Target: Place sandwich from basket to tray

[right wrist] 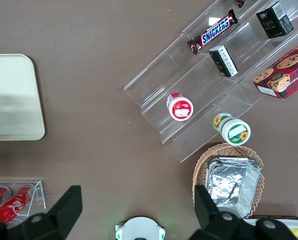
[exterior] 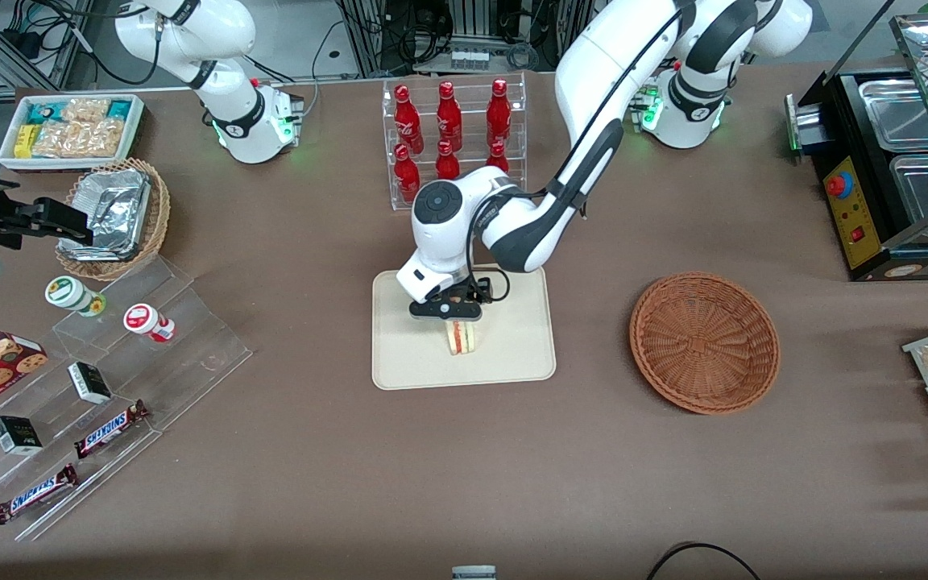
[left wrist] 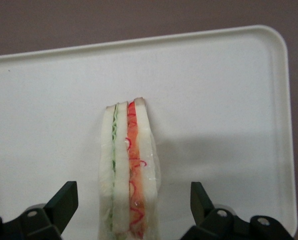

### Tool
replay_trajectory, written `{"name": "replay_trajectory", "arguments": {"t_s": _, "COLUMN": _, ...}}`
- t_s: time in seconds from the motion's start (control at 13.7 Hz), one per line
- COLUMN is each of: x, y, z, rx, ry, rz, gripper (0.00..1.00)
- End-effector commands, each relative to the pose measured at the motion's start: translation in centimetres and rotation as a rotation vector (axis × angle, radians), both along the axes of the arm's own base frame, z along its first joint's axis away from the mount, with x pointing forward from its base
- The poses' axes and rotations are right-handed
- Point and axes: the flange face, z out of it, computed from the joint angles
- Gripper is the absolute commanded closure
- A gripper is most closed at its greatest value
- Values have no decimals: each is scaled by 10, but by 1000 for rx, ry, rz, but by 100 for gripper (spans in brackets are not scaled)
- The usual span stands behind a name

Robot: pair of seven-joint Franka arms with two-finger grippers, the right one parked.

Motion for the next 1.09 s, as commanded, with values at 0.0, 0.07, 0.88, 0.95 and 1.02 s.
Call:
{"name": "replay_trajectory", "arguments": {"t_s": 0.0, "x": 4, "y": 14, "z": 68, "rx": -2, "ry": -38, "rz": 77, "gripper": 1}}
{"name": "replay_trajectory", "arguments": {"t_s": 0.07, "x": 10, "y": 25, "z": 93, "rx": 0, "ry": -44, "rz": 100, "gripper": 1}}
{"name": "replay_trajectory", "arguments": {"t_s": 0.88, "x": 37, "y": 259, "z": 284, "rx": 81, "ry": 36, "rz": 270, "gripper": 1}}
{"name": "replay_trajectory", "arguments": {"t_s": 0.95, "x": 37, "y": 282, "z": 294, "rx": 91, "ry": 44, "rz": 257, "gripper": 1}}
{"name": "replay_trajectory", "arguments": {"t_s": 1.02, "x": 41, "y": 307, "z": 301, "rx": 93, "ry": 63, "rz": 237, "gripper": 1}}
